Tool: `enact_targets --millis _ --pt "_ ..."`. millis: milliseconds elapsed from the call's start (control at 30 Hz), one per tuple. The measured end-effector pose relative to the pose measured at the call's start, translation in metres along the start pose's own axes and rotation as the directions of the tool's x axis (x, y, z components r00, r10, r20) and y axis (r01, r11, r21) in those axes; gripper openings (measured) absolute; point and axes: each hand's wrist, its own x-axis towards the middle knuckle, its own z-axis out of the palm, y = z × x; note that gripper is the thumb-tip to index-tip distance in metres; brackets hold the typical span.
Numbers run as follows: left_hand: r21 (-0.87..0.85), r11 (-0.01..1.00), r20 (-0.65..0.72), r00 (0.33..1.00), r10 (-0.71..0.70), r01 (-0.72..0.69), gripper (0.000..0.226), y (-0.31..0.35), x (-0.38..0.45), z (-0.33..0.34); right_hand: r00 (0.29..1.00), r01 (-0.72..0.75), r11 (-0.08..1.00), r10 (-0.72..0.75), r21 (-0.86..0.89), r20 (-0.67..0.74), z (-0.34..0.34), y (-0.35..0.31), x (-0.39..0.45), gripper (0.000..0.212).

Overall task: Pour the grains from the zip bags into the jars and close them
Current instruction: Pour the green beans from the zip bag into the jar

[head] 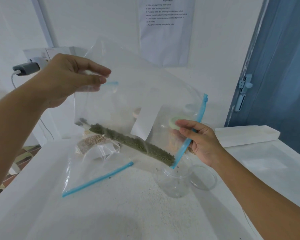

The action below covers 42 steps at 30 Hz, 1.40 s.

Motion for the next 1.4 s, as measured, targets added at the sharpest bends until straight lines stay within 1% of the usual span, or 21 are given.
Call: enact_targets --millis 133,400,600,733,967,1100,1267,1400 --pt "0.020 1.000 -0.003 1.000 0.004 -0.004 0.023 0.000 0.005 -0.005 1.000 -0.001 1.000 0.001 0.004 0.006 0.003 -0.002 0.000 0.025" --pt "0.036 0.999 -0.016 1.000 0.027 -0.027 0.025 0.003 0.009 -0.010 1.000 0.018 1.000 -0.018 -0.014 0.020 0.009 -0.003 0.001 0.026" --pt "0.066 0.996 -0.030 0.998 0.058 -0.056 0.027 0.011 0.010 -0.011 0.999 0.026 1.000 -0.027 0.009 0.029 0.011 -0.004 0.001 0.024" --pt "0.081 0.994 -0.015 0.997 0.077 -0.075 0.024 0.014 0.011 -0.013 0.999 0.031 0.999 -0.032 0.020 0.037 0.011 -0.004 0.001 0.025" --pt "0.072 0.996 0.002 0.999 0.043 -0.043 0.024 0.014 0.011 -0.007 1.000 0.025 0.999 -0.026 0.024 0.015 0.006 0.003 0.001 0.026" --pt "0.087 0.996 0.003 1.000 0.031 -0.032 0.031 0.017 0.010 -0.003 0.999 0.032 0.999 -0.032 0.019 0.008 0.004 0.004 0.001 0.028" --pt "0.109 0.994 0.012 1.000 0.024 -0.025 0.028 0.022 0.010 -0.001 0.999 0.032 0.999 -0.032 0.015 0.006 0.001 0.005 0.000 0.030" --pt "0.114 0.993 0.016 1.000 0.026 -0.028 0.031 0.024 0.011 0.000 1.000 0.027 0.999 -0.027 0.029 0.003 0.000 0.006 0.001 0.029"
